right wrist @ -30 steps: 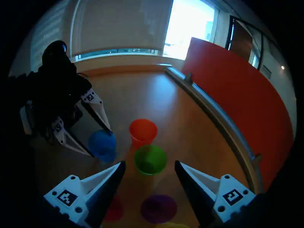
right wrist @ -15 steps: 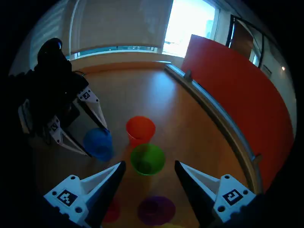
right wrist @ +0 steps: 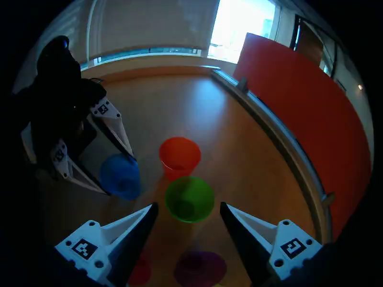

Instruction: Pour water

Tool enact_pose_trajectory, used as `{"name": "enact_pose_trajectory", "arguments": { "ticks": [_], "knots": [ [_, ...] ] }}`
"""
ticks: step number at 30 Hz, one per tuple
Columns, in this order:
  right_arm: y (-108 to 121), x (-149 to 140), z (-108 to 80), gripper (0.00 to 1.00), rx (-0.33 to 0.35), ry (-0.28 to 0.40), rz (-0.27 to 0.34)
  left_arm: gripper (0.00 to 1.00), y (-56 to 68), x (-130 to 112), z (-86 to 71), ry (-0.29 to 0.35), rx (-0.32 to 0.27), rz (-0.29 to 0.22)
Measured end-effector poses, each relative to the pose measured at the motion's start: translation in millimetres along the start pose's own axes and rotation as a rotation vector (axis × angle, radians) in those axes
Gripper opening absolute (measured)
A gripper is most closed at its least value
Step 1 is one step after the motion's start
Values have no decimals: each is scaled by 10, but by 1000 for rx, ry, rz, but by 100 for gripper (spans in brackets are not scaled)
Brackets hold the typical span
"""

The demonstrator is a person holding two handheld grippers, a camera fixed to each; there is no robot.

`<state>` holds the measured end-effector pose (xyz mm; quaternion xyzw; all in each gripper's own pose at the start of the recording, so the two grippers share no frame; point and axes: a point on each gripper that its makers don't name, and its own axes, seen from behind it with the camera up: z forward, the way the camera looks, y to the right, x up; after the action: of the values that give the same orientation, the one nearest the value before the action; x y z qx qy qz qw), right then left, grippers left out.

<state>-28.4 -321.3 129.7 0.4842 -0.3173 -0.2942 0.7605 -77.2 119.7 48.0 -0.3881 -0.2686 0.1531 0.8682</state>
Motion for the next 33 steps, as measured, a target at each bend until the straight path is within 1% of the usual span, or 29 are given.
{"name": "enact_pose_trajectory", "arguments": {
  "ticks": [19, 33],
  "knots": [
    [21, -115, 284, 100, -4, -81, 24, 88, 4, -11, -6, 4, 1, 13],
    [14, -151, 450, 100, 1, -133, 48, 88, -13, -26, 7, 4, 4, 20]
  ]
}}
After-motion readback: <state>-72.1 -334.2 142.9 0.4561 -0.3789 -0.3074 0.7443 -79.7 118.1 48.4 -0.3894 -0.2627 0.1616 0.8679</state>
